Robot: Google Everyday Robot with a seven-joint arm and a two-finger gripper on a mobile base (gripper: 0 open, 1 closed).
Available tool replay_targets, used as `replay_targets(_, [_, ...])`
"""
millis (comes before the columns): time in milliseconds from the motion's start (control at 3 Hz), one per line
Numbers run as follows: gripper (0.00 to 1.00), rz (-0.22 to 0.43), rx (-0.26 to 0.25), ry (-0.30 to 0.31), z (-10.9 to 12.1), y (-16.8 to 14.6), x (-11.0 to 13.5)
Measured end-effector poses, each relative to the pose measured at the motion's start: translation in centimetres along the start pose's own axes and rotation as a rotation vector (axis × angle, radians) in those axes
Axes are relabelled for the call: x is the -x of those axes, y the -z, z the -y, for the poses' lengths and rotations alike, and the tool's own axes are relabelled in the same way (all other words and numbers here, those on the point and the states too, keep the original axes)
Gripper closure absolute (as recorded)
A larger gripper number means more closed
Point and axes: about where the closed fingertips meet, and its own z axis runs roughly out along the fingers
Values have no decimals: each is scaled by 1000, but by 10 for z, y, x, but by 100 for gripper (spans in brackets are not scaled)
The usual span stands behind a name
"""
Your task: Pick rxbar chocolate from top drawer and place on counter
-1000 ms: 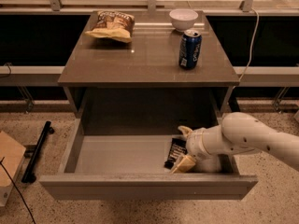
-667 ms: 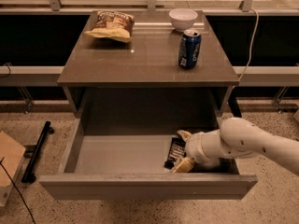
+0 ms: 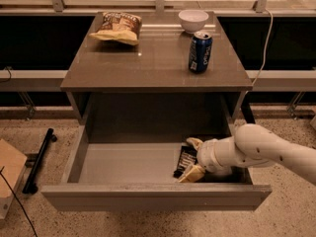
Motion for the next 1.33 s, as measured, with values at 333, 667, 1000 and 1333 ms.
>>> replay_targets(333, [73, 0, 0, 0, 0, 4, 4])
replay_targets(667, [96, 0, 0, 0, 0, 6, 6])
replay_targets(1000, [100, 0, 0, 0, 0, 9, 9])
replay_targets(1333, [100, 0, 0, 0, 0, 10, 10])
